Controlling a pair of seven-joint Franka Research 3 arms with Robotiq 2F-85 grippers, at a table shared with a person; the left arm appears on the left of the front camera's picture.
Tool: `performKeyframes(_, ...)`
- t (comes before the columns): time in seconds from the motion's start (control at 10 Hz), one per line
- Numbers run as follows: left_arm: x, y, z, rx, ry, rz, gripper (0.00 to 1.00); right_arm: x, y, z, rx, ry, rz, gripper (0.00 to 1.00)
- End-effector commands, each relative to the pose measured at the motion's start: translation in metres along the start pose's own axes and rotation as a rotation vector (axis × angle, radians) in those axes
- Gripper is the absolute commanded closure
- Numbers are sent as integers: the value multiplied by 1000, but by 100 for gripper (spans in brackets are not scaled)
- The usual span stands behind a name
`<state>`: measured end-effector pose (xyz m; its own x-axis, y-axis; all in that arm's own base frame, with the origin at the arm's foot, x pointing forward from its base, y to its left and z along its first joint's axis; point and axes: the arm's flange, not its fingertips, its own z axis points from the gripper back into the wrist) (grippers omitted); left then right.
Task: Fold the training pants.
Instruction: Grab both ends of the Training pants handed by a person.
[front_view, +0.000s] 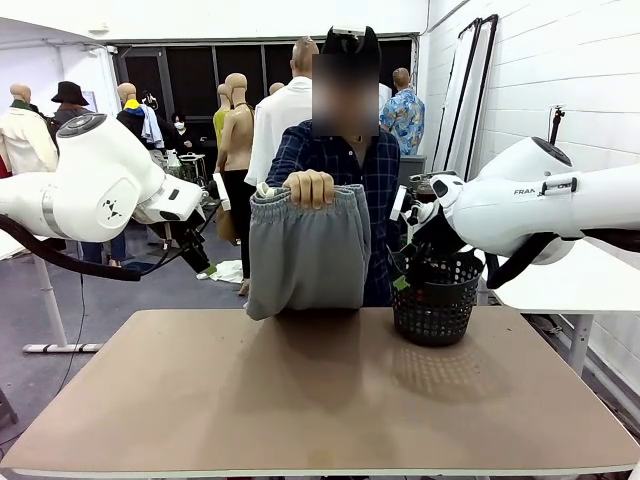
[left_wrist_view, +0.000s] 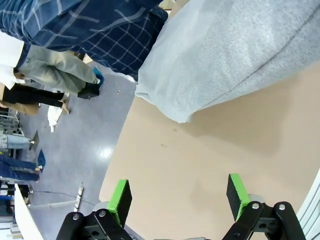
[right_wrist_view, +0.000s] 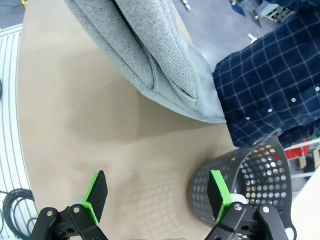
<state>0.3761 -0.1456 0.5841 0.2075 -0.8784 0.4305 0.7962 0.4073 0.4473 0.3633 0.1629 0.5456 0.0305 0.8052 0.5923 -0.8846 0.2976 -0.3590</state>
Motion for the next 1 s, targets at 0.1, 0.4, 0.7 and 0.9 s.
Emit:
performKeyframes(0.1, 0, 0, 0, 0, 0, 0, 0, 0, 0, 0, 0, 0, 0, 0)
performKeyframes(0.4, -4, 9, -20, -56, -157, -78, 0, -7, -18, -23, 48, -91, 45, 0)
performKeyframes(0.7, -7, 9, -34, -53, -175, -147, 0, -16, -25, -38, 78, -162, 71, 0)
performKeyframes(0.9, -6, 11, -42, -45, -180, -190, 0, -18, -29, -47, 78, -201, 76, 0)
